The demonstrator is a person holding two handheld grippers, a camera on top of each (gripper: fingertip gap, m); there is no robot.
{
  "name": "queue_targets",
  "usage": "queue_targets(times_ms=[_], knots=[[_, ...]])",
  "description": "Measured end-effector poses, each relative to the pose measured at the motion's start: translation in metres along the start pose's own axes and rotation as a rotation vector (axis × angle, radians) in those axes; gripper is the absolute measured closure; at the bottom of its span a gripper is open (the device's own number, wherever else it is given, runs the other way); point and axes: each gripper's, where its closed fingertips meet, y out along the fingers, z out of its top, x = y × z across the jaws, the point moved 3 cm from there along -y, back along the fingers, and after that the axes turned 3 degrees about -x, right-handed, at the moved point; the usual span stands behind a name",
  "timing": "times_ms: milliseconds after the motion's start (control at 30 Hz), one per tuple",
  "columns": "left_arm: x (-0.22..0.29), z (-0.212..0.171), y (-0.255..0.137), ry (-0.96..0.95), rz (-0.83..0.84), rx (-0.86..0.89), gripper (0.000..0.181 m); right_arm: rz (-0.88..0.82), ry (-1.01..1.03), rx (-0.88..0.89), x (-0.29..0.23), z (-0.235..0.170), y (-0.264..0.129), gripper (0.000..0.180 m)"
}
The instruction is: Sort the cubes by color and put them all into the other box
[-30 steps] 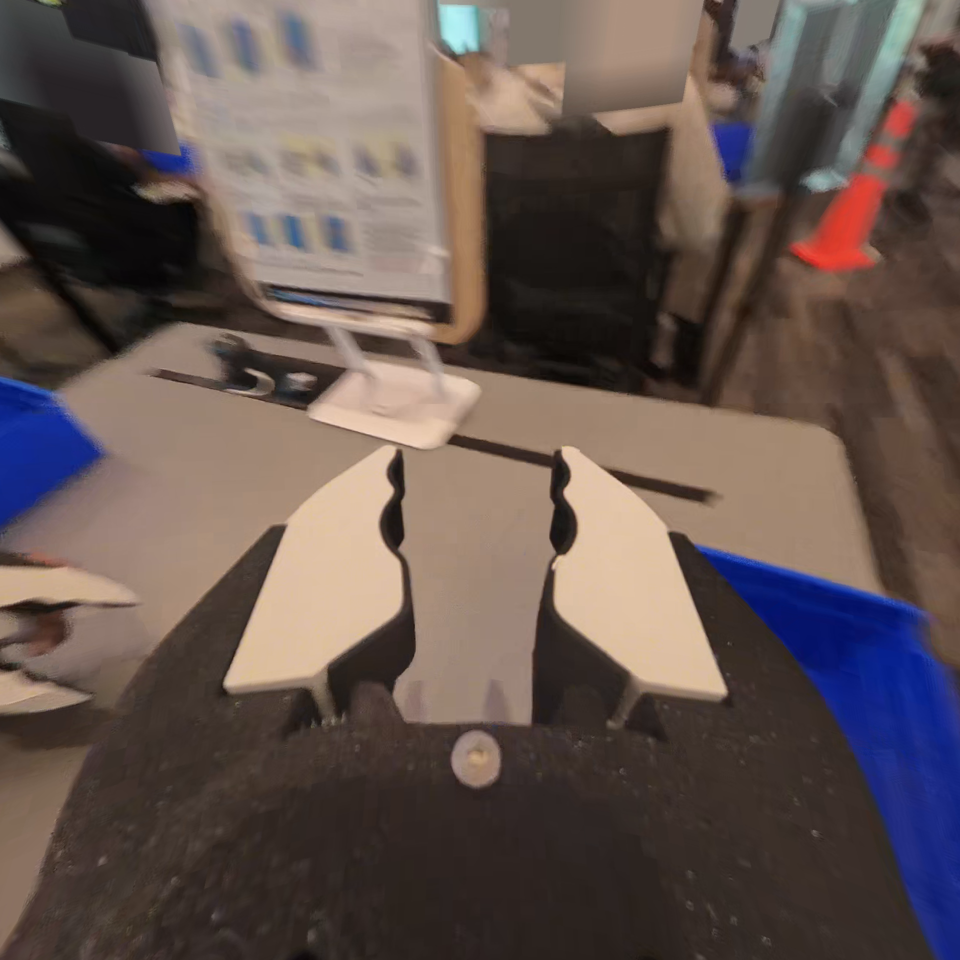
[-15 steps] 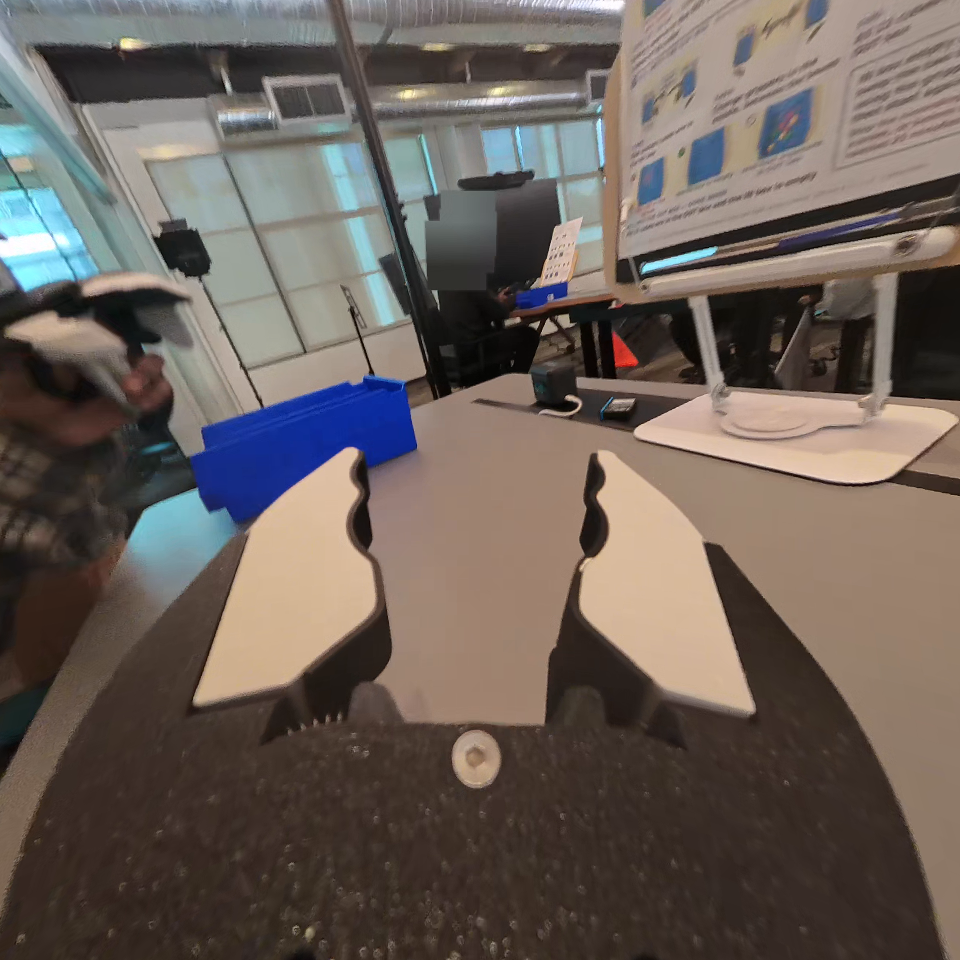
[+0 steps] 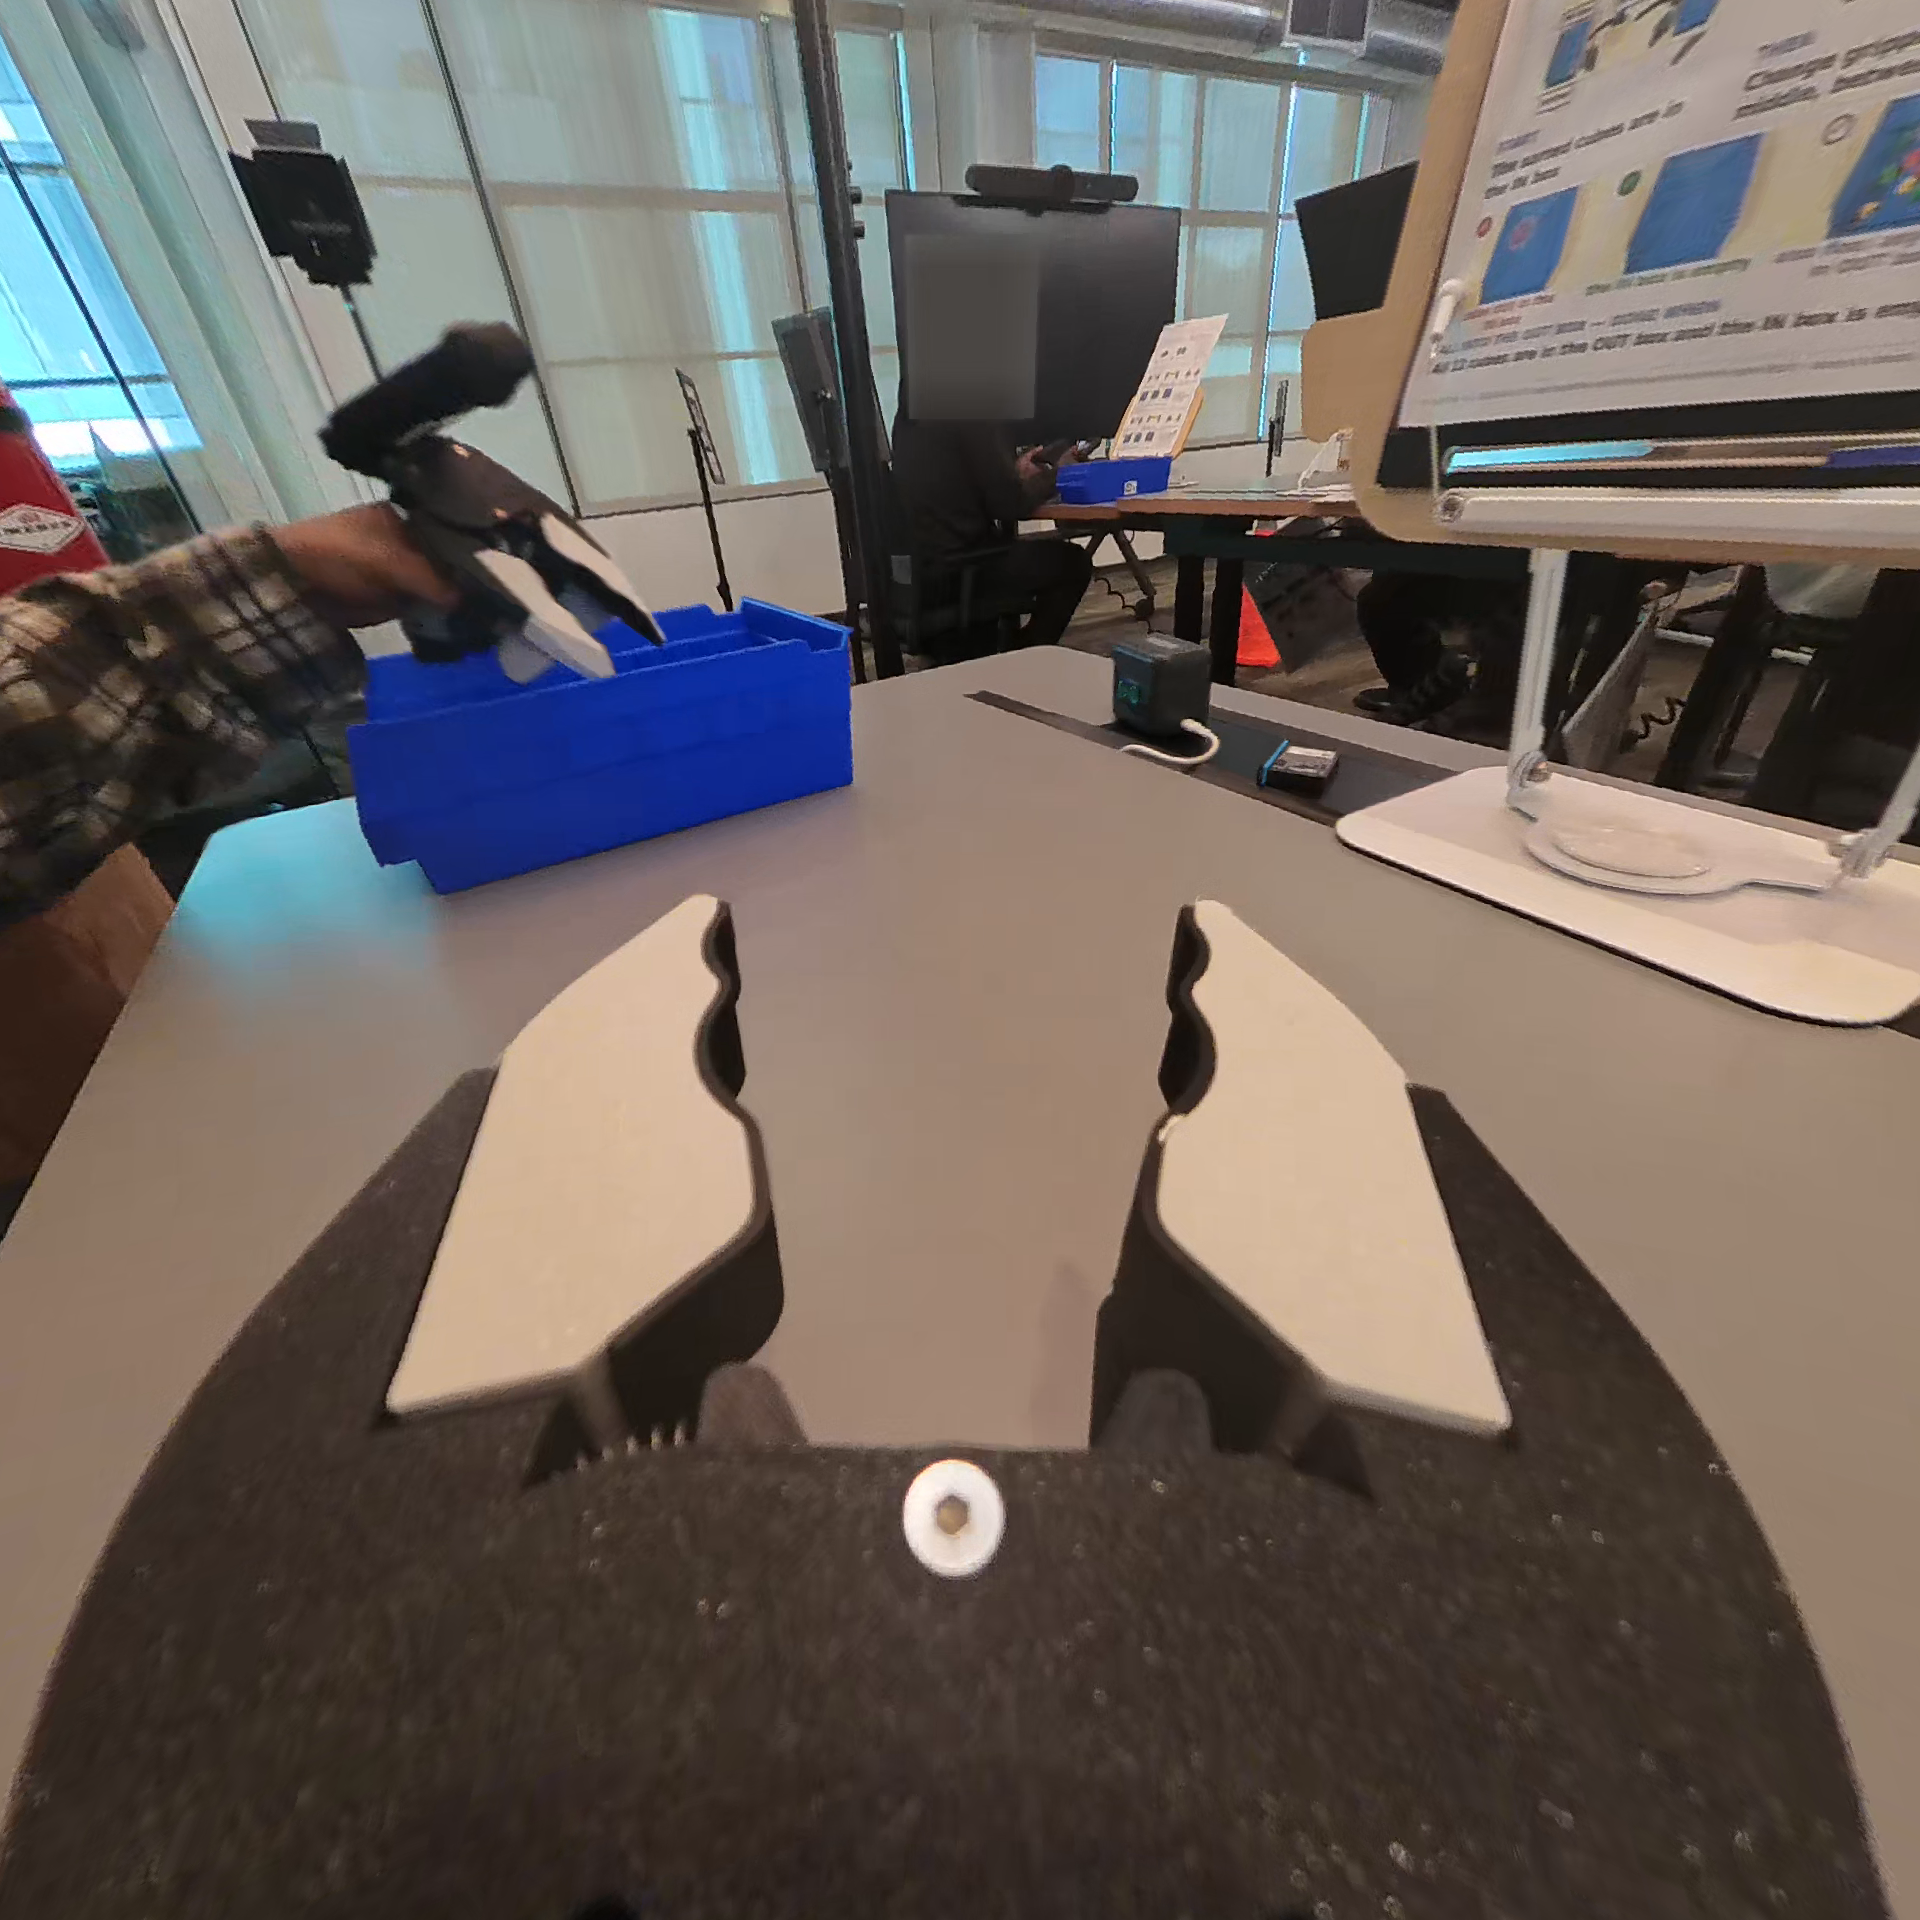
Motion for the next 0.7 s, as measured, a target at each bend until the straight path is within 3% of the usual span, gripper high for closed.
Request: queue_targets(times_ms=[133,367,433,500,700], knots=[[0.0,-0.004,0.036,-0.079,-0.003,-0.003,0.123,0.007,0.001,-0.021,-0.007,0.0,0.005,0.101],[0.004,-0.012,0.072,-0.033,-0.005,-0.112,0.126,0.017,0.017,-0.035,-0.008,0.001,0.009,0.101],[0.003,-0.014,0.081,-0.035,-0.011,-0.154,0.134,0.022,0.019,-0.03,-0.01,0.002,0.009,0.101],[0.005,-0.019,0.09,-0.041,-0.03,-0.209,0.157,0.021,0.017,-0.026,-0.012,0.005,0.007,0.101],[-0.003,-0.008,0.076,-0.08,-0.003,-0.11,0.159,0.032,0.023,-0.023,-0.018,0.016,-0.007,0.104]])
